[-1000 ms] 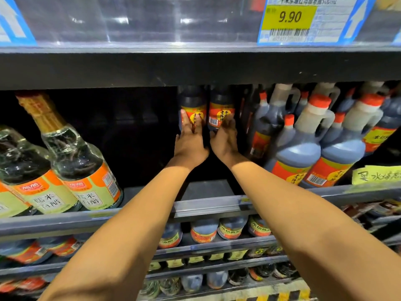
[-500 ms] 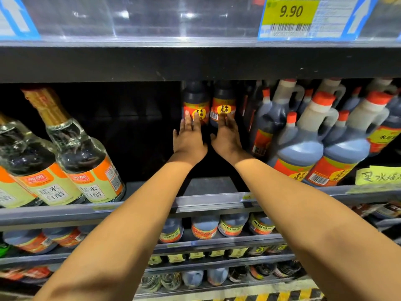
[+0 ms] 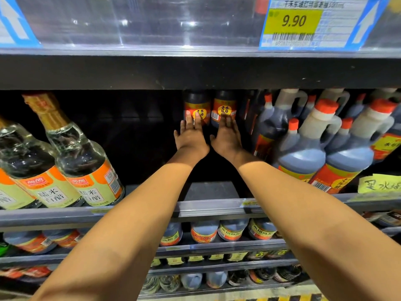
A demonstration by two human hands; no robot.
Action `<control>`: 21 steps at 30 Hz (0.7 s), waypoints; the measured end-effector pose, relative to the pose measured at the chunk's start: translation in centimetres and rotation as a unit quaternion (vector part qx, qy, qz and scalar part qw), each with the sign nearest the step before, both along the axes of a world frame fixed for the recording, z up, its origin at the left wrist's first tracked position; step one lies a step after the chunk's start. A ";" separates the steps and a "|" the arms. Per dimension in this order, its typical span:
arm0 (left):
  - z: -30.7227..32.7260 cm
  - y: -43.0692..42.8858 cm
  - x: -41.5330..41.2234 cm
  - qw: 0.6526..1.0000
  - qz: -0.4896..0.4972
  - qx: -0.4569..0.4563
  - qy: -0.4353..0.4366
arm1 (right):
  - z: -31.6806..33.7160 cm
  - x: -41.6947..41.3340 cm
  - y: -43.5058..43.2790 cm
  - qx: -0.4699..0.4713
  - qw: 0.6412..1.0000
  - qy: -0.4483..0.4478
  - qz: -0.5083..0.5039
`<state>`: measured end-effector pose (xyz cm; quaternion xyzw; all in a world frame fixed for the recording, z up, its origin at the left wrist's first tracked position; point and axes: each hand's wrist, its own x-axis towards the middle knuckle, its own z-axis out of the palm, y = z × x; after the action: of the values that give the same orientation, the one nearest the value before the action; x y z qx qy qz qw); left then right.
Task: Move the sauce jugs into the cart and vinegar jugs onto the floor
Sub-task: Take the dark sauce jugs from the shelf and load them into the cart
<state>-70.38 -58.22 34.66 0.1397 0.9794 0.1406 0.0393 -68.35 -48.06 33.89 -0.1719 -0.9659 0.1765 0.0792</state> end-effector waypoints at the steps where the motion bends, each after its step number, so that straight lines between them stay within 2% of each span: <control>1: 0.0 0.1 -0.1 1.000 0.004 -0.001 -0.004 | -0.1 0.1 0.0 -0.008 1.000 -0.002 -0.002; 6: 0.7 0.0 -0.7 0.999 0.005 -0.019 -0.030 | -0.4 1.5 0.2 -0.008 1.000 -0.010 0.017; 11: 1.0 -1.6 1.1 0.999 -0.031 -0.027 -0.019 | -0.5 3.6 -0.3 0.001 0.999 -0.031 0.022; 13: 0.8 -2.4 2.6 0.998 -0.057 -0.034 -0.004 | -0.2 4.7 -0.9 0.018 0.998 -0.047 0.023; 17: 1.7 -4.7 5.8 0.989 -0.103 -0.104 -0.010 | 1.7 7.9 -2.5 0.040 0.992 -0.112 0.051; 21: 3.6 -8.1 9.9 0.982 -0.147 -0.121 0.000 | 3.5 12.7 -4.3 0.111 0.986 -0.083 0.088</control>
<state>-60.52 -66.36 38.23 0.2765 0.9579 0.0138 0.0765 -55.67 -52.32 37.43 -0.0904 -0.9941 0.0593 0.0014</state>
